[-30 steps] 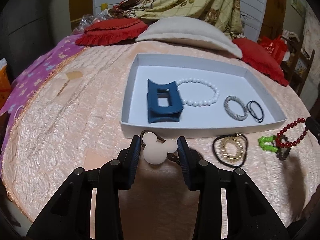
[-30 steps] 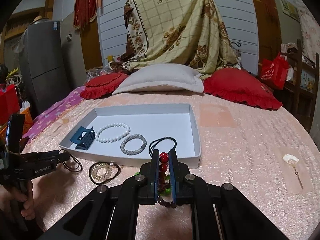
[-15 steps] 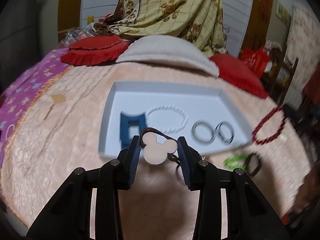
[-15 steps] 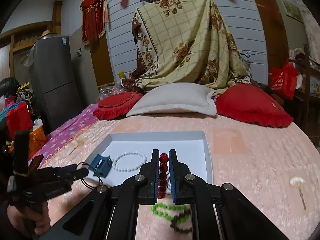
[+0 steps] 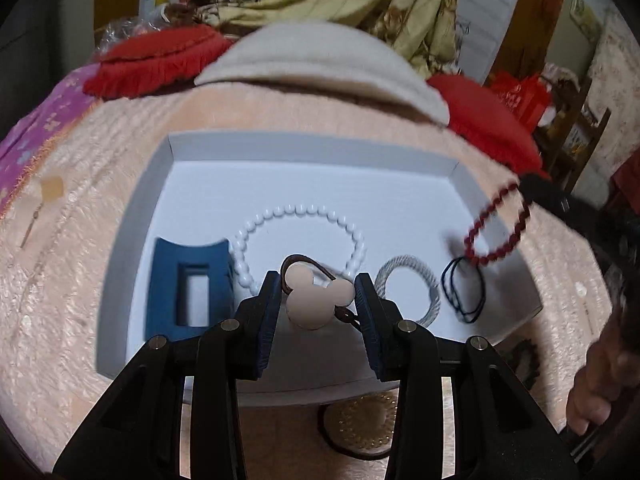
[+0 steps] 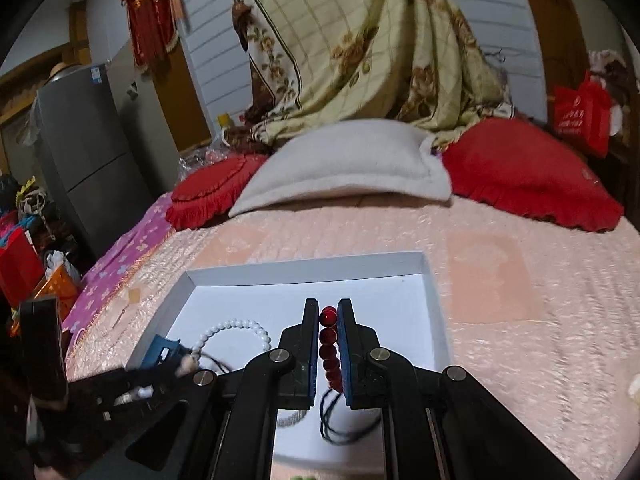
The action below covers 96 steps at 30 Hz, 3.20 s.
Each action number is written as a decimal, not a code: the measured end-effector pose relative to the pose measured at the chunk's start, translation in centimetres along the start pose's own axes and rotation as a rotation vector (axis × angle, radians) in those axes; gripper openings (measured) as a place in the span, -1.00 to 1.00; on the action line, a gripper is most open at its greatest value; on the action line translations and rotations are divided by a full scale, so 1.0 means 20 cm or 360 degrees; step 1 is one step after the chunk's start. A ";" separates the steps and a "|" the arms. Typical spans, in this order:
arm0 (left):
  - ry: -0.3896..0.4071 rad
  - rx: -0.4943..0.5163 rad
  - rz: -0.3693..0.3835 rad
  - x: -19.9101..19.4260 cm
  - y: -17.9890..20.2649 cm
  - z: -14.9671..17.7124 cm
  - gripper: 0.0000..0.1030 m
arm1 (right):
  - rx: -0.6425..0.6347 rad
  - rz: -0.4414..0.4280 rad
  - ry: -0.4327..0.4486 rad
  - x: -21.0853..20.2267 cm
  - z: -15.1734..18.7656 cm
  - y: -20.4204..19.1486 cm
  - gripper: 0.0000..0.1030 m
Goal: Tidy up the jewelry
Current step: 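Lower the mouse-charm hair tie and red bracelet into the tray and open both grippers, then grasp the gold coil hair tie with the left gripper, then grasp the dark brown bead bracelet with the right gripper while the left holds the coil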
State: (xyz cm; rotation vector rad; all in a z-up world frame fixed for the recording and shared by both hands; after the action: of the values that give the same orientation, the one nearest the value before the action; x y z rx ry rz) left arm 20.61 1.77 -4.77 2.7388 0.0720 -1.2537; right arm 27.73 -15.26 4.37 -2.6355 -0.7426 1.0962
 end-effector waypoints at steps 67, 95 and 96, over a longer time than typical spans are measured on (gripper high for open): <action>-0.0039 0.0364 0.0286 -0.09 0.22 0.31 -0.03 | 0.0086 0.0313 -0.0194 -0.46 0.63 0.40 -0.19; -0.0043 0.0355 0.0240 -0.10 0.22 0.32 -0.52 | 0.0042 0.0306 -0.0302 -0.28 0.67 0.40 -0.18; -0.0033 0.0351 0.0242 -0.11 0.22 0.31 -0.52 | 0.0006 0.0311 -0.0300 -0.27 0.67 0.39 -0.18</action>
State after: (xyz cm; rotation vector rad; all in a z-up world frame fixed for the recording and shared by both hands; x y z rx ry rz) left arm 14.97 -3.36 -6.77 2.8462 -0.2882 -1.3184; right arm 17.85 -24.98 -4.58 -2.6728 -0.5222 1.4114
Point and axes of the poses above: each gripper's, at about its wrist camera, not at the fingertips, and x roughly the way its jaws point, y to its right, z to its underside, the point moved 9 cm from there along x, roughly the way its jaws point, and after that the axes turned 7 degrees about x, right-handed, at the moved point
